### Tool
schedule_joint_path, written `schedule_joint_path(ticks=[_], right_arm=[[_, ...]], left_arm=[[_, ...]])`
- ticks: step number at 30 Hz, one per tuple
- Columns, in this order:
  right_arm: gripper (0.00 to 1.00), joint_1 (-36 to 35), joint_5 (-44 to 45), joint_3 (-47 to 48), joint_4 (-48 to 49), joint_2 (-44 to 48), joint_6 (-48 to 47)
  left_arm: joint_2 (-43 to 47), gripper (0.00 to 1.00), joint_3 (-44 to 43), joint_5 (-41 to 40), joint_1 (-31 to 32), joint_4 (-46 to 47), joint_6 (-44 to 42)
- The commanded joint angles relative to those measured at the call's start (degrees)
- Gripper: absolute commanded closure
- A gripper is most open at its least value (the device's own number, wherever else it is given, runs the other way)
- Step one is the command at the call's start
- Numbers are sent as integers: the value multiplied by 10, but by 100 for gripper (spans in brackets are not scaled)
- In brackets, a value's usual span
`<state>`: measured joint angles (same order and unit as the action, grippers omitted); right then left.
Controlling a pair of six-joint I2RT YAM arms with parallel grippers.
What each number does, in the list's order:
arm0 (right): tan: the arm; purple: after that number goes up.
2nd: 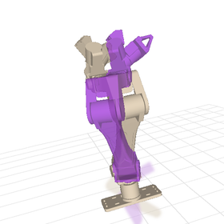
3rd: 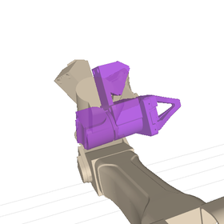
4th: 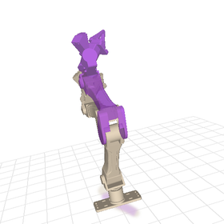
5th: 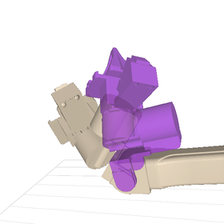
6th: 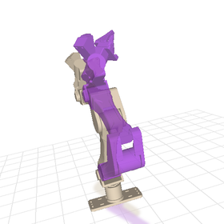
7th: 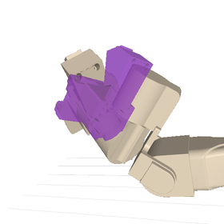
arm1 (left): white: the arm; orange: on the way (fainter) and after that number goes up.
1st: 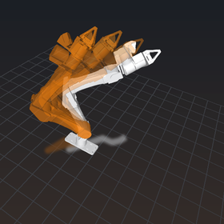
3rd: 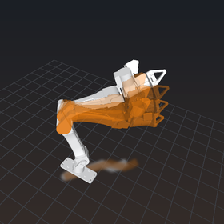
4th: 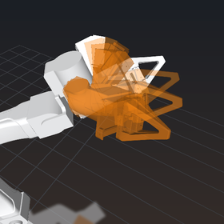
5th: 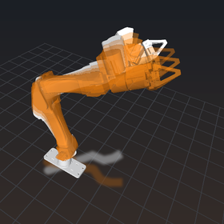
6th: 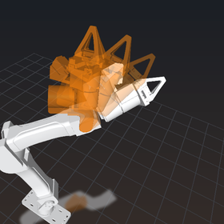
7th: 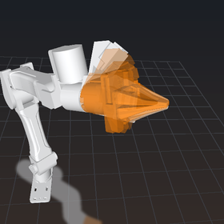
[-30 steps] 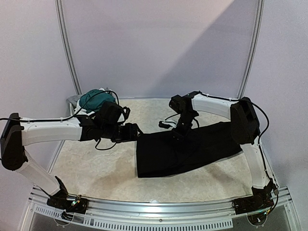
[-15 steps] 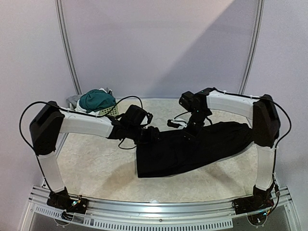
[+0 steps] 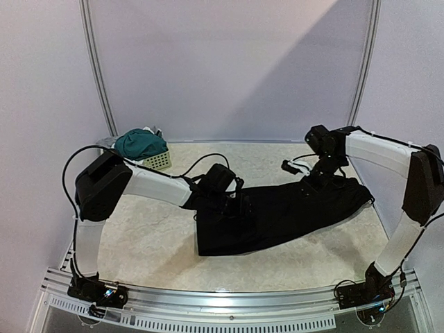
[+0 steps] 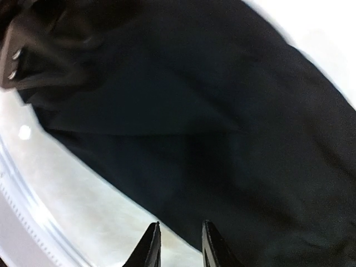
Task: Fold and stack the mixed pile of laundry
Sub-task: Adjust the 2/3-rectangle-folded trousers at the center of the board.
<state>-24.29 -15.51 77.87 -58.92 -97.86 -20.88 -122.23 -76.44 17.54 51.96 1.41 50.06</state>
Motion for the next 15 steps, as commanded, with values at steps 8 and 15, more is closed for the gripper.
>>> schedule_joint_path(ticks=[8,15], right_arm=[[72,199,-36,-73,79,44,-25],[72,233,-46,-74,101,47,-24]], left_arm=[[-64,39,-74,67,24,78,46],[-83,41,-151,137,68,53,12]])
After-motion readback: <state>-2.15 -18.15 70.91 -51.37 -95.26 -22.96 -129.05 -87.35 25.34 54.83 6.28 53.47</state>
